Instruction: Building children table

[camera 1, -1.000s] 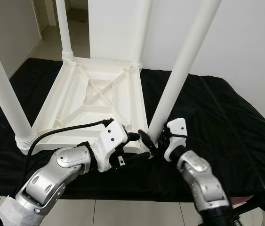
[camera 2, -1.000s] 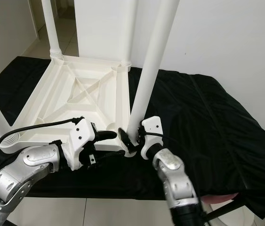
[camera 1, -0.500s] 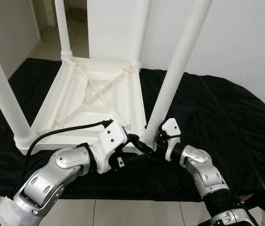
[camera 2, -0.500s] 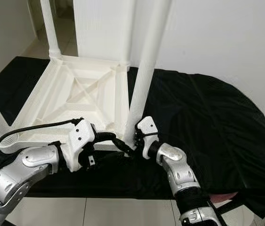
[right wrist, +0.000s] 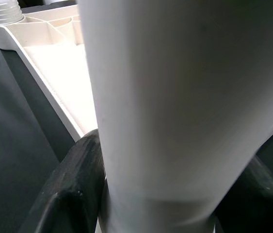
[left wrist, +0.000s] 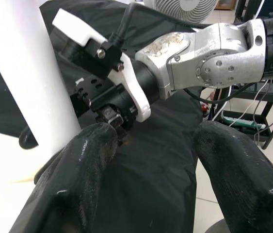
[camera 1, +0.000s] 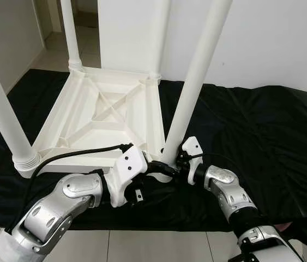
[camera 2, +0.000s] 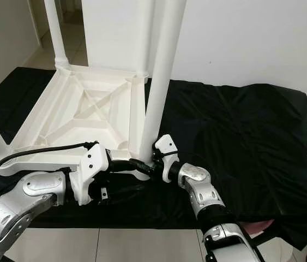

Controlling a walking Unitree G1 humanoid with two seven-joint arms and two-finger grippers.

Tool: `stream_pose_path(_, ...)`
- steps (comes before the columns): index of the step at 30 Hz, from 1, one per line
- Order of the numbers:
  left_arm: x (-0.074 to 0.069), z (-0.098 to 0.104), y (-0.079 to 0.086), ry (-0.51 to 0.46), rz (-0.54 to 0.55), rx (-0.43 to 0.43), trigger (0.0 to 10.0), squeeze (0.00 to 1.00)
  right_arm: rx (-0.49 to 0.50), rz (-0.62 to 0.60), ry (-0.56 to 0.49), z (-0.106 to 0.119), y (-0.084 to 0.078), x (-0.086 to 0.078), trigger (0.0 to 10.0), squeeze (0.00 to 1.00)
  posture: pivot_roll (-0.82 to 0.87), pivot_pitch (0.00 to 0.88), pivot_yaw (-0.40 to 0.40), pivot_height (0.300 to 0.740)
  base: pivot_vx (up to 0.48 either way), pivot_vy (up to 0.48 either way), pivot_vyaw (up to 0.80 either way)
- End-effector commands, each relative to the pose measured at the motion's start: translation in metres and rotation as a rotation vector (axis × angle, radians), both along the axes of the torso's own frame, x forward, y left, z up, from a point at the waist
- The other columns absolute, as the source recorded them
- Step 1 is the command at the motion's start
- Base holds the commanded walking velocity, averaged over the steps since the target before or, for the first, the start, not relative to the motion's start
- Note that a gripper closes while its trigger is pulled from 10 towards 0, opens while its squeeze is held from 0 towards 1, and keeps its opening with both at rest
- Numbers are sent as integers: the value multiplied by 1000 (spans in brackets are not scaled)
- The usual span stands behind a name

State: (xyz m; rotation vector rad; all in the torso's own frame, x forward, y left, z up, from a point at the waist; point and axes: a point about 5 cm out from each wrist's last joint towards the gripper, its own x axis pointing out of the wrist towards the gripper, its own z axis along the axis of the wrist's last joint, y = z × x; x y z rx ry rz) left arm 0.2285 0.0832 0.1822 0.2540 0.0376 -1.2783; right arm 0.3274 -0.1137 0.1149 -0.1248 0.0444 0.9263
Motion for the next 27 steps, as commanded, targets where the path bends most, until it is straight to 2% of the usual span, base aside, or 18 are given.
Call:
stream_pose_path(1,-3,0,-2,10,-32,2,10000,0,6,-30,5,-3,-6,-2,0,0,60,0,-93,740,0,0,0)
stream_pose_path(3,-4,-1,-3,12,-33,2,10000,0,14,-36,2,-4,-8,-3,0,0,60,0,-93,740,0,0,0)
stream_pose_path(4,-4,-1,-3,14,-34,-1,10000,0,26,-57,-3,-4,-10,-5,7608,0,56,0,-95,740,0,0,0)
stream_pose_path(5,-3,-1,-3,17,-35,-4,10000,0,39,-101,3,-4,-12,-7,10000,0,54,0,-94,740,0,0,0)
stream_pose_path(7,-3,-1,-3,19,-36,-6,10000,0,47,-131,7,-5,-13,-7,10000,0,53,0,-94,740,0,0,0)
stream_pose_path(10,-4,-2,-5,26,-41,-11,10000,0,38,-367,-15,-5,-19,-10,10000,0,42,0,-96,740,0,0,0)
stream_pose_path(12,-4,-2,-5,26,-41,-11,10000,0,38,-367,-15,-5,-19,-10,10000,0,42,0,-96,740,0,0,0)
stream_pose_path(15,-4,-3,-6,31,-48,-15,10000,0,51,-573,41,-8,-23,-13,10000,0,34,0,-96,740,0,0,0)
stream_pose_path(16,-4,-3,-6,31,-48,-15,10000,0,51,-573,41,-8,-23,-13,10000,0,34,0,-96,740,0,0,0)
stream_pose_path(19,-4,-3,-8,33,-56,-17,10000,0,21,-735,48,-9,-23,-19,10000,0,27,0,-97,740,0,0,0)
stream_pose_path(23,-4,-4,-9,32,-63,-17,10000,0,22,-820,45,-6,-17,-23,10000,0,26,0,-100,740,0,0,0)
stream_pose_path(27,-4,-4,-9,32,-68,-18,10000,0,44,-838,48,-2,-7,-27,10000,0,26,0,-104,740,0,0,0)
